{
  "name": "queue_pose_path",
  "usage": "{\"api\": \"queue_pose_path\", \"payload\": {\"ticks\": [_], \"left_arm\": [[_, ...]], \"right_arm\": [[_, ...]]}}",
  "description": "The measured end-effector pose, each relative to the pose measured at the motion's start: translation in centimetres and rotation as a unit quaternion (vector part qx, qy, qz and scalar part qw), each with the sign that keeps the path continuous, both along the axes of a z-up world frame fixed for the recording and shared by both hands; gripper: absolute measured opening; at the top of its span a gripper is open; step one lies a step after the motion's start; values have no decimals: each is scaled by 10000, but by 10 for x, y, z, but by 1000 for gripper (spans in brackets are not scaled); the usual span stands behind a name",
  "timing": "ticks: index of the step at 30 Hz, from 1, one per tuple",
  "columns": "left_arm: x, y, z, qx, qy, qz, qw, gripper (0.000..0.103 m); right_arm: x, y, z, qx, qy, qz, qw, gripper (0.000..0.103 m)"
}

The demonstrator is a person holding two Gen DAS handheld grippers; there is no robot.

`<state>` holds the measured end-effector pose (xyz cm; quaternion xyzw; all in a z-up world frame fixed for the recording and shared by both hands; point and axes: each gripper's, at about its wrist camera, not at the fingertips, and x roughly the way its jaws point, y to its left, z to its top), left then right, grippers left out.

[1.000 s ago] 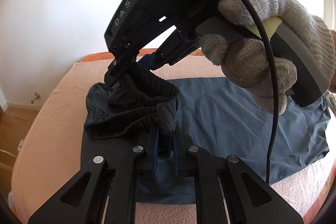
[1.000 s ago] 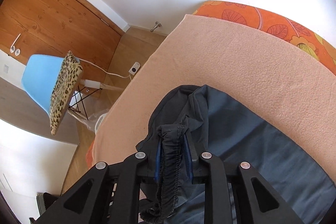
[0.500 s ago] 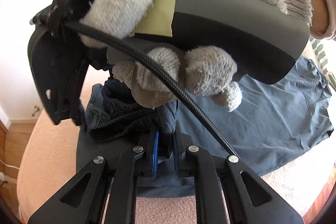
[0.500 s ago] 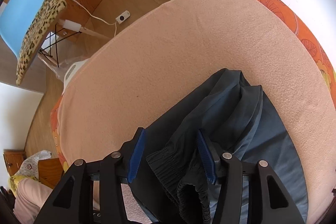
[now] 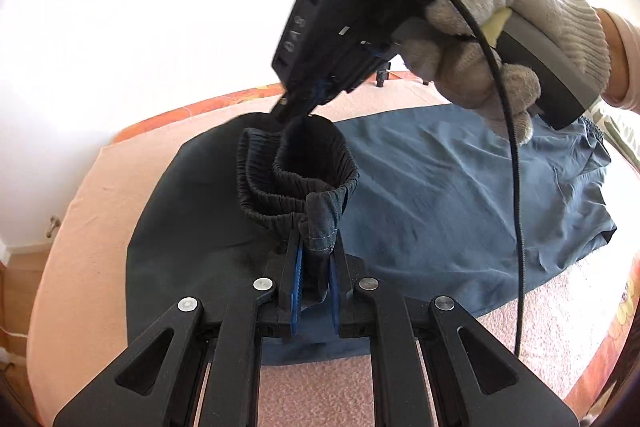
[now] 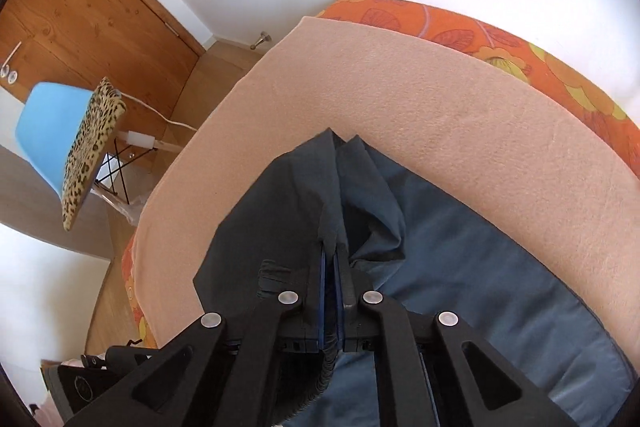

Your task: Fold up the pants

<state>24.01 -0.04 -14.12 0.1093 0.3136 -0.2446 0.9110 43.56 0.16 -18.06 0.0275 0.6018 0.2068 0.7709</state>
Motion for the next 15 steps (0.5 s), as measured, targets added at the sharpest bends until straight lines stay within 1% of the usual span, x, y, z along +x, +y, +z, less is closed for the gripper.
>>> {"api": "queue_pose_path", "payload": {"ticks": [1, 3, 4, 6, 7, 9, 10, 11, 13, 15], "left_arm": [[0, -2, 0, 103, -44, -33, 9999, 10], [-4, -10, 0, 333, -112, -196, 9992, 10], [-6, -14, -1, 407, -105, -272, 9987, 10], [-7, -19, -3, 580, -103, -376, 9976, 10], [-8, -22, -3, 693, -148, -414, 9966, 10], [-9, -24, -4, 839, -164, -452, 9953, 10], [-10, -25, -4, 887, -177, -454, 9949, 10], [-12, -27, -5, 981, -235, -467, 9938, 10], [-17, -31, -12, 1175, -348, -529, 9911, 10], [-21, -36, -19, 1333, -408, -624, 9883, 10]], "right_arm": [[-6, -15, -3, -2, -25, -182, 9998, 7], [-15, -45, -9, -28, -60, -652, 9979, 35], [-20, -61, -9, 71, -60, -901, 9959, 52], [-30, -87, -7, 414, -2, -1231, 9915, 53], [-35, -93, -7, 537, 30, -1278, 9903, 53], [-41, -94, -6, 672, 114, -1276, 9895, 58], [-42, -91, -7, 757, 213, -1192, 9897, 64], [-42, -85, -8, 798, 316, -1098, 9902, 66], [-39, -72, -12, 798, 497, -896, 9915, 66], [-40, -54, -22, 836, 701, -818, 9907, 67]]}}
